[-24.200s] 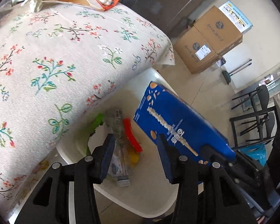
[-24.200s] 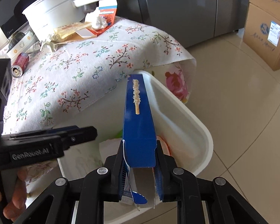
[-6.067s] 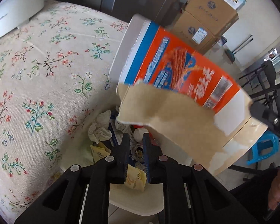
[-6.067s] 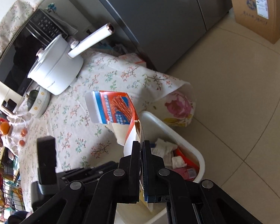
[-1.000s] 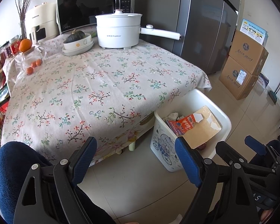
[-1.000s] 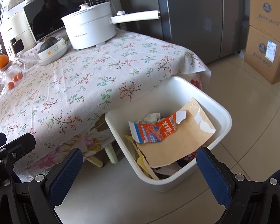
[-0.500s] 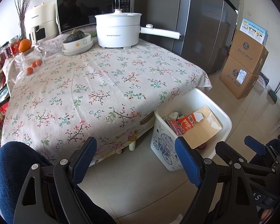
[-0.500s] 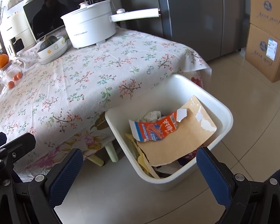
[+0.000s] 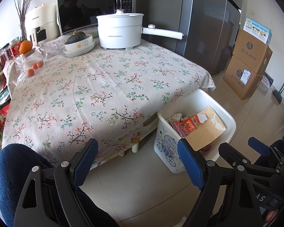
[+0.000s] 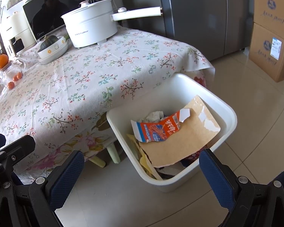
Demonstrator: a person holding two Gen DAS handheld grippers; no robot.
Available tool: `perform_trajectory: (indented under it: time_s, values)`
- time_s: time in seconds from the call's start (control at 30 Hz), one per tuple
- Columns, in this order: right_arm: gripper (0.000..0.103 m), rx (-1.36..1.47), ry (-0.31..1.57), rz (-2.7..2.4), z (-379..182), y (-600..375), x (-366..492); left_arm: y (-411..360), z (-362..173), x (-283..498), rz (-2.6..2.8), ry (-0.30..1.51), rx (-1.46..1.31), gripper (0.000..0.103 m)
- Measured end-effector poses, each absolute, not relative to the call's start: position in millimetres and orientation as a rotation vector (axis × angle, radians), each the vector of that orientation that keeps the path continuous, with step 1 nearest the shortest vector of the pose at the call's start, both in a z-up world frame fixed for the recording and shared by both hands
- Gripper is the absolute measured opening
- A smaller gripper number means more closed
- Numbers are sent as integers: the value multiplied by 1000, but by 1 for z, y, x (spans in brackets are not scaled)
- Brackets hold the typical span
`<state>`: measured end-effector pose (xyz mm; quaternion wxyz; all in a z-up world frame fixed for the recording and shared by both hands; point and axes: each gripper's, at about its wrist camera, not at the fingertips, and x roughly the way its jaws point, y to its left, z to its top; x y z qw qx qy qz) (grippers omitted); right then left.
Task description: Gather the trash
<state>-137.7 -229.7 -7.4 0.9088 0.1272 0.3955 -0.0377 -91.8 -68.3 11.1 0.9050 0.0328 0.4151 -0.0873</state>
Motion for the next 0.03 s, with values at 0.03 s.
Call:
perform_trajectory:
  time_s: [0.03]
  values:
    - [101,263,816,-78,-7,-230,-138,-68,11,-92,-181,859,66,88]
